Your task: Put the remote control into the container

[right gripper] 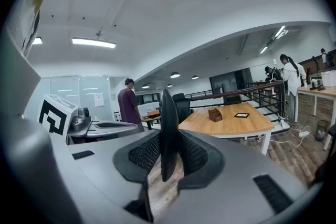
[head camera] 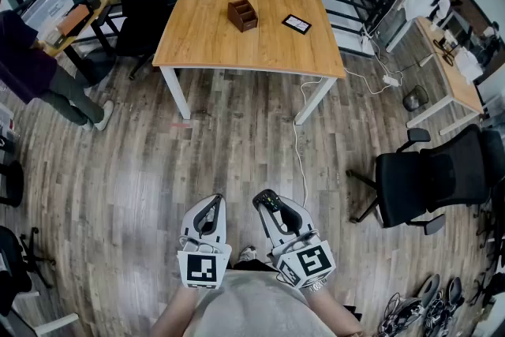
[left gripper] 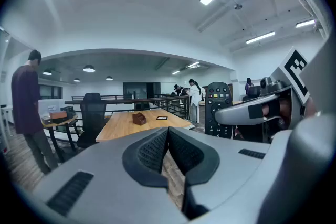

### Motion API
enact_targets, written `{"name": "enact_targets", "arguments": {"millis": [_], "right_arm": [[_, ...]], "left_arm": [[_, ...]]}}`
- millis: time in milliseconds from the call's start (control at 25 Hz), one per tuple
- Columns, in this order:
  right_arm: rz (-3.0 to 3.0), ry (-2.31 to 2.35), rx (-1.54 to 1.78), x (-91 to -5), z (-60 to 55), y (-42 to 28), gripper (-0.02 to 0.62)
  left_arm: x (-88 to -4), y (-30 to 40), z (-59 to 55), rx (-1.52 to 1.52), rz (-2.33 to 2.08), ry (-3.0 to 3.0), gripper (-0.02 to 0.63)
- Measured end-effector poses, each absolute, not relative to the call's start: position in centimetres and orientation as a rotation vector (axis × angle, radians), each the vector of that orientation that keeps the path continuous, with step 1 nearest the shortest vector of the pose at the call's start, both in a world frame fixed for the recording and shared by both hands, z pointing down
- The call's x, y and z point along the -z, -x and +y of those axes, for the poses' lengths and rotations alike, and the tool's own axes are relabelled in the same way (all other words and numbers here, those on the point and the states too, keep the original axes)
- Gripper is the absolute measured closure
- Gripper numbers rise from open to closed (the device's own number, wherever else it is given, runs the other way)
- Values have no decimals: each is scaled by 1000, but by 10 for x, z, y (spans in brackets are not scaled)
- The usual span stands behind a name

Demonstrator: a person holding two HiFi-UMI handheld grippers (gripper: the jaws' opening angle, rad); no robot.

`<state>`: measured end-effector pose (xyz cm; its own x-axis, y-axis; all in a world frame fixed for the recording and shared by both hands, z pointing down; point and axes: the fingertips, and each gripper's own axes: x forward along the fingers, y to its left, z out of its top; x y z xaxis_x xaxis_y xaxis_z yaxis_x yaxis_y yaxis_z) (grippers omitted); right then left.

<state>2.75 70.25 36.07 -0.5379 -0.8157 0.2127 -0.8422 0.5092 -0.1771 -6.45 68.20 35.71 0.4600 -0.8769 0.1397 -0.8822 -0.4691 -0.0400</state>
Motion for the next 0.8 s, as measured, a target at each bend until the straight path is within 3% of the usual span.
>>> {"name": "enact_targets", "arguments": {"millis": [800], "right_arm": [[-2503, -1607, -405, -351, 475, 83, 491]], "left_arm": [[-345, 166, 439, -174, -1362, -2775, 594]]}}
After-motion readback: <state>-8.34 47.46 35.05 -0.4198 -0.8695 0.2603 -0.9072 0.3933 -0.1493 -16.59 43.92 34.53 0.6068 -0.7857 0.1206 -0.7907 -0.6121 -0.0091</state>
